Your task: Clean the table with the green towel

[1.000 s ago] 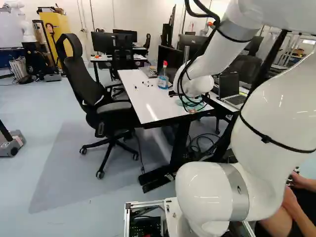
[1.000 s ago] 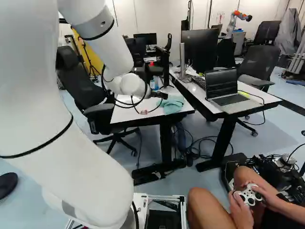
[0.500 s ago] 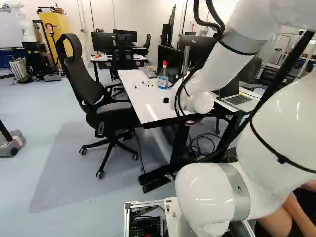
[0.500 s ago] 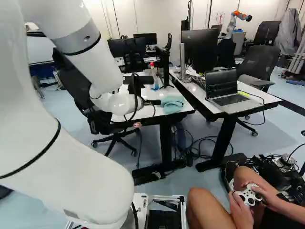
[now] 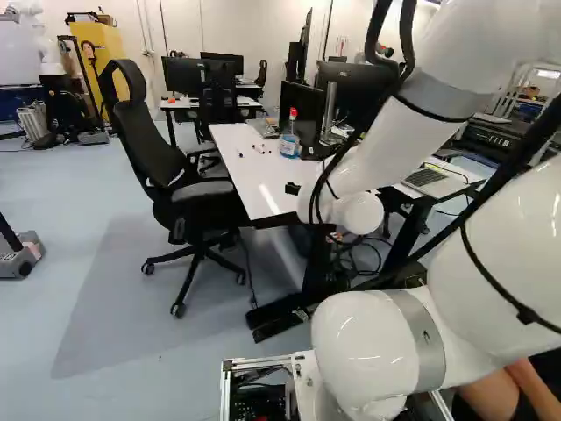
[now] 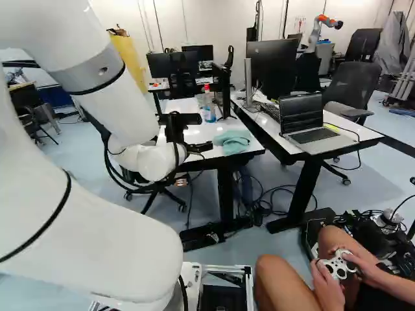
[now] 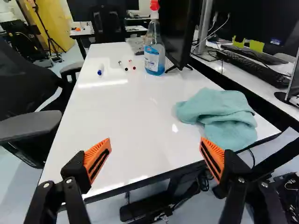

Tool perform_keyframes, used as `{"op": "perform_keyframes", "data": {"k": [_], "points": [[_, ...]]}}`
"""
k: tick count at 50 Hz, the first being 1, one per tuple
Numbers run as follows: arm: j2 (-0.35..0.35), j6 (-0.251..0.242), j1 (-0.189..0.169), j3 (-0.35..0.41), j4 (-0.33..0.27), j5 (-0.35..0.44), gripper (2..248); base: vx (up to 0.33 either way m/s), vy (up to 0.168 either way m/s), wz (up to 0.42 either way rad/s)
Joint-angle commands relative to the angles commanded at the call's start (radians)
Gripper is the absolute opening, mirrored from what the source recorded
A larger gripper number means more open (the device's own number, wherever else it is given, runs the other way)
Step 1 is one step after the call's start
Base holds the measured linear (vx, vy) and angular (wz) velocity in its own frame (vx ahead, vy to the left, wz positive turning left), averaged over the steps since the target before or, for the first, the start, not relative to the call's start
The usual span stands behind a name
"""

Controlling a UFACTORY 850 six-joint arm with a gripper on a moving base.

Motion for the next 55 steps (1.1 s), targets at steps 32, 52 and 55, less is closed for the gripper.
{"op": "perform_keyframes", "data": {"k": [32, 52, 55], "points": [[0.046, 0.0, 0.028, 0.09, 0.0, 0.095, 247, 0.0, 0.0, 0.0], [0.049, 0.0, 0.029, 0.096, 0.0, 0.101, 247, 0.0, 0.0, 0.0], [0.049, 0.0, 0.029, 0.096, 0.0, 0.101, 247, 0.0, 0.0, 0.0]]}}
